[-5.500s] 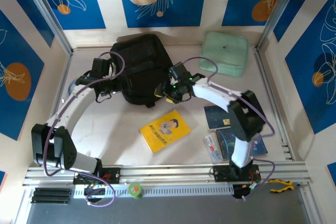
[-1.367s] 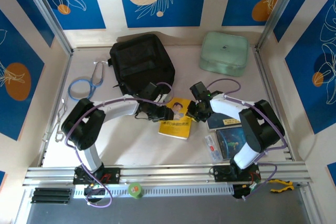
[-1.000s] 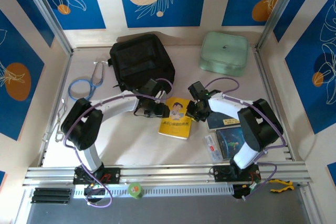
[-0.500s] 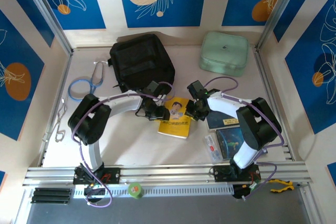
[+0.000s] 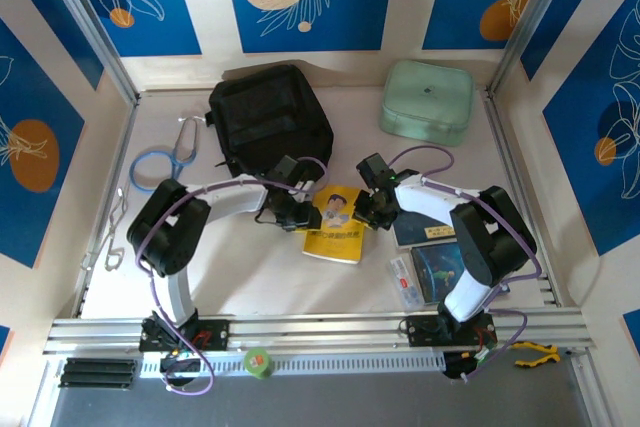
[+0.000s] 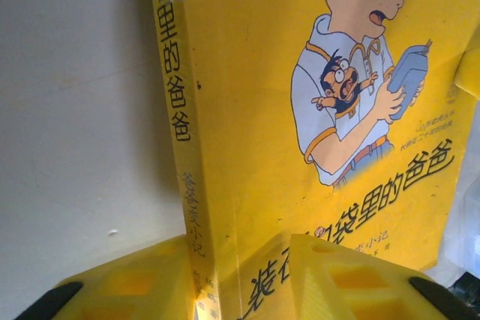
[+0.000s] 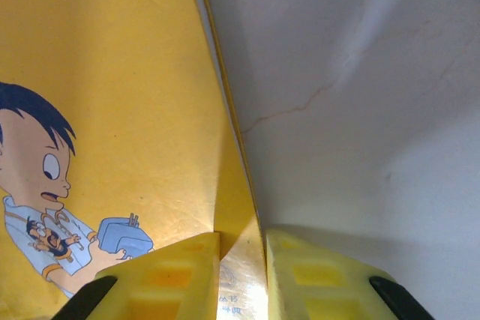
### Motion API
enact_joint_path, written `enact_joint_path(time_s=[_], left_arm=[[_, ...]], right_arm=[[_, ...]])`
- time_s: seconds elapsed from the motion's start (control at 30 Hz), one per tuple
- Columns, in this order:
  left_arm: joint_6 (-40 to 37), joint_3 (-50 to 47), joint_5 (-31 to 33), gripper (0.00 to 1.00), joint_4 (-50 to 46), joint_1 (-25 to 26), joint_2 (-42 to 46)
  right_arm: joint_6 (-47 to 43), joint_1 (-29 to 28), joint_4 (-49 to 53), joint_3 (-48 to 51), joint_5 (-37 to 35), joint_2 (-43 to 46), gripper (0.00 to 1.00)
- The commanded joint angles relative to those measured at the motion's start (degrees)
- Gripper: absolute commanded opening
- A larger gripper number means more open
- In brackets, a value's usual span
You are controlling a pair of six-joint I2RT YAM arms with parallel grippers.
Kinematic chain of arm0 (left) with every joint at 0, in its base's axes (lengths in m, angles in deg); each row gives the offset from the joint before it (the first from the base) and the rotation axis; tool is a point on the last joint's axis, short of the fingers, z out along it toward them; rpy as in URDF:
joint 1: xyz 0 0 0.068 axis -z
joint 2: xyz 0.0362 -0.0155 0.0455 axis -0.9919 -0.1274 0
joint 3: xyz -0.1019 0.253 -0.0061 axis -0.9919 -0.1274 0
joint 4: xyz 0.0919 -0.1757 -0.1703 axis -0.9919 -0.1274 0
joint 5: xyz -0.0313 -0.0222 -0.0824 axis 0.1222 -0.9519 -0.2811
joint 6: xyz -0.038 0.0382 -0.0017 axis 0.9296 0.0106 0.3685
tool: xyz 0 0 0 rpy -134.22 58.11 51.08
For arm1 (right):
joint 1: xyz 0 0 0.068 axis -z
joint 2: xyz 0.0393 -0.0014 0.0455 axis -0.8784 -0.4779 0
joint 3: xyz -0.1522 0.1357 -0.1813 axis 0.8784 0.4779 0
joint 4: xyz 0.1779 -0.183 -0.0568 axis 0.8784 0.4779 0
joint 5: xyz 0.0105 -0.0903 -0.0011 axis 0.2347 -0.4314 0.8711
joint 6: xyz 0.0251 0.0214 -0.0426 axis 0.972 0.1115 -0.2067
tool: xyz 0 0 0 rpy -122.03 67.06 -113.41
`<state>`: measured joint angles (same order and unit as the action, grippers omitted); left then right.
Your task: Pack books, pencil case, and school supplies into a backpack
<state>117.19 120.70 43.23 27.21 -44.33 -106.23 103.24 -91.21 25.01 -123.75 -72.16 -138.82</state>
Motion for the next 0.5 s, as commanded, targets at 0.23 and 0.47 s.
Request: enact_joint_path(time_s=[0.23, 0.47], left_arm=[[4.59, -5.06, -10.31, 0.24, 16.75, 0.94, 3.88], [6.10, -3.24, -11.77, 0.28, 18.34, 1.03, 3.05]], right_arm=[[1.47, -0.56, -1.58, 4.80, -1.14, -1.38, 0.21], [0.26, -0.14, -5.17, 7.02, 0.56, 1.73, 0.23]])
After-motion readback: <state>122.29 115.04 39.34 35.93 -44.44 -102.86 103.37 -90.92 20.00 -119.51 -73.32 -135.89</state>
